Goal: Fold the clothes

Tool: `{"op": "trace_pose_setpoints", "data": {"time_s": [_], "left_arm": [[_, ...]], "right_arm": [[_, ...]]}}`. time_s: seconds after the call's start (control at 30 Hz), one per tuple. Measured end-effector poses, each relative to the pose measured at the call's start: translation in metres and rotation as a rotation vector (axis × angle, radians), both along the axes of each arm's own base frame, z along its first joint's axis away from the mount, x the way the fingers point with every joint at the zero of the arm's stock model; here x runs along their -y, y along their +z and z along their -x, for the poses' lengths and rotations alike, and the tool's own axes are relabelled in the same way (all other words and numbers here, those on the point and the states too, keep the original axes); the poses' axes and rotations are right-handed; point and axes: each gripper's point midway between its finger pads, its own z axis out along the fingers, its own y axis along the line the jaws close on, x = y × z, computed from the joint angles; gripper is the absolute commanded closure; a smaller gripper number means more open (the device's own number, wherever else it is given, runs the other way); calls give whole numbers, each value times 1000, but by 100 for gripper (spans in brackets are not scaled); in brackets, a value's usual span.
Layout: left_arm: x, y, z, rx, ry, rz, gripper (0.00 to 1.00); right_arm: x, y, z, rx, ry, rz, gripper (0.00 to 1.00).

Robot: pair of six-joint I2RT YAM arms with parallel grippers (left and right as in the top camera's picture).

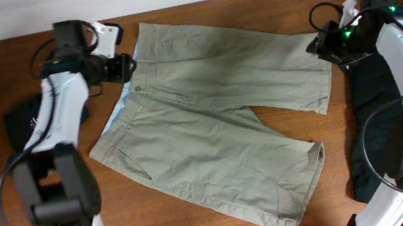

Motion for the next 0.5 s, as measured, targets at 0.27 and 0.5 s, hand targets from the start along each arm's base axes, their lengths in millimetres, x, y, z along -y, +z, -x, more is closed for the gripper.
{"op": "trace_pose_setpoints", "data": {"time_s": [0.27,0.5], "left_arm": [[31,-90,-84,47,-24,33,100],[-44,-82,-98,-12,215,59,100]], "right_arm": [[-28,-45,36,-159,71,80,67],[-6,-97,36,-159,17,236,84]]}}
